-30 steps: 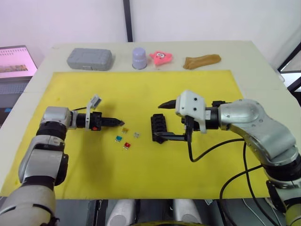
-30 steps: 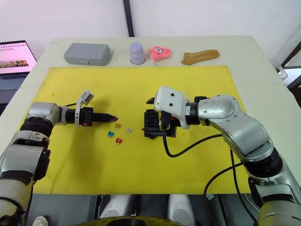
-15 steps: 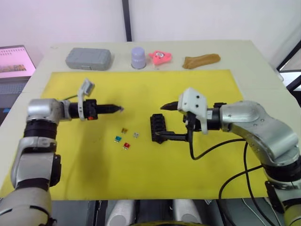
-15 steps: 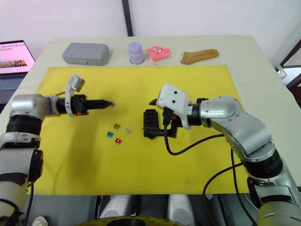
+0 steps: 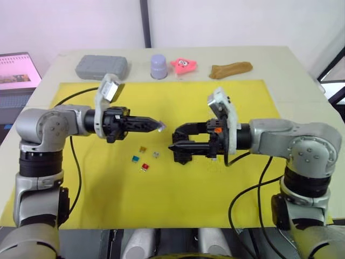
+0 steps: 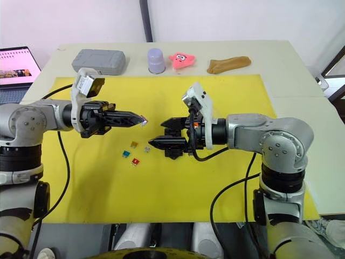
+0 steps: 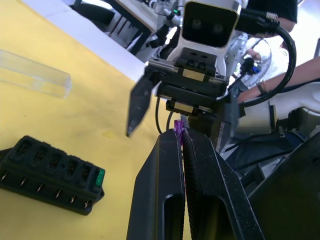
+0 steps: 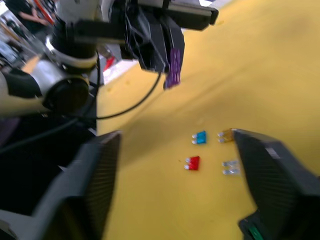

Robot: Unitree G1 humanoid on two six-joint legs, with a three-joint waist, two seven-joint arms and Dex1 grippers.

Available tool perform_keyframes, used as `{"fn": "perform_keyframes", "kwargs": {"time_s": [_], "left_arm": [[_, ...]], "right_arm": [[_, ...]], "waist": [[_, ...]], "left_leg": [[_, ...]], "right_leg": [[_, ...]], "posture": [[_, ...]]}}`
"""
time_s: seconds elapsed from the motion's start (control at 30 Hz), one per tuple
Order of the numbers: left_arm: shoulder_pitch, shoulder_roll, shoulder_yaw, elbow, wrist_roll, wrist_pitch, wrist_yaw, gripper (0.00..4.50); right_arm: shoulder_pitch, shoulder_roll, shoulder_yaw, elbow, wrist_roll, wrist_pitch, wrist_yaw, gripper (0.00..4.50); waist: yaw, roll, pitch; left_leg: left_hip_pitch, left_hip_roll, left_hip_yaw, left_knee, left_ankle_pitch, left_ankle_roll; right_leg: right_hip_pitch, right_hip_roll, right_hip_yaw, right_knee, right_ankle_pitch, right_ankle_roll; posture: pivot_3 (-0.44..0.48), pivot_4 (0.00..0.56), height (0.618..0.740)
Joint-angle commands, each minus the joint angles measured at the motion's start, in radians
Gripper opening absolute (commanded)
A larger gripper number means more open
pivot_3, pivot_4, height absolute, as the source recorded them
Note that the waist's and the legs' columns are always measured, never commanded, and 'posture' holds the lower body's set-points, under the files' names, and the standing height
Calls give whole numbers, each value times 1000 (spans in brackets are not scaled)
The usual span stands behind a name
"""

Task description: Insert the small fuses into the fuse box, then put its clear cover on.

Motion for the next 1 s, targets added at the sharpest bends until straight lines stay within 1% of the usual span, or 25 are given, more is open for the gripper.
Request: {"fn": "perform_keyframes", "kwargs": {"time_s": [0.03, 0.2, 0.27, 0.3, 0.33, 0.73, 0.8, 0.83, 0.9, 1.0], "left_arm": [[4, 15, -8, -31, -29, -34, -1, 0], [0, 16, -23, -19, -32, -55, 3, 0], [-4, 16, -27, -14, -36, -61, 8, 0], [-4, 16, -28, -13, -39, -62, 11, 0], [-5, 15, -30, -11, -41, -65, 14, 0], [4, 22, -24, -21, -67, -68, 44, 0], [6, 25, -23, -23, -69, -69, 45, 0], [7, 26, -23, -24, -71, -69, 46, 0], [8, 29, -23, -25, -77, -69, 49, 0], [11, 34, -24, -27, -86, -70, 55, 0]], "right_arm": [[-38, 36, -62, 20, 95, 33, -70, 3168], [-56, 61, -88, 77, 195, 38, -161, 3168], [-59, 58, -81, 92, 229, 31, -192, 2627], [-60, 56, -76, 99, 246, 26, -207, 2293], [-61, 54, -70, 105, 260, 21, -223, 1849], [-49, -15, 16, 133, 421, -74, -339, 1849], [-47, -29, 32, 133, 443, -95, -352, 1320], [-46, -37, 40, 133, 453, -105, -358, 984], [-43, -53, 55, 133, 473, -125, -369, 51], [-39, -76, 76, 132, 499, -151, -383, 17]], "waist": [[-1, 0, 0], [-2, 0, 0], [-3, 0, 0], [-3, 0, 0], [-3, 0, 0], [-3, 0, 0], [-3, 0, 0], [-3, 0, 0], [-3, 0, 0], [-3, 0, 0]], "left_leg": [[0, 0, 0, 0, 0, 0], [0, 0, 0, 0, 0, 0], [0, 0, 0, 0, 0, 0], [0, 0, 0, 0, 0, 0], [0, 0, 0, 0, 0, 0], [0, 0, 0, 0, 0, 0], [0, 0, 0, 0, 0, 0], [0, 0, 0, 0, 0, 0], [0, 0, 0, 0, 0, 0], [0, 0, 0, 0, 0, 0]], "right_leg": [[0, 0, 0, 0, 0, 0], [0, 0, 0, 0, 0, 0], [0, 0, 0, 0, 0, 0], [0, 0, 0, 0, 0, 0], [0, 0, 0, 0, 0, 0], [0, 0, 0, 0, 0, 0], [0, 0, 0, 0, 0, 0], [0, 0, 0, 0, 0, 0], [0, 0, 0, 0, 0, 0], [0, 0, 0, -1, 0, 0]], "posture": [[0, 150, 740], [0, 150, 740], [0, 150, 740], [0, 150, 740], [0, 150, 740], [0, 150, 740], [0, 150, 740], [0, 150, 740], [0, 150, 740], [0, 150, 740]]}}
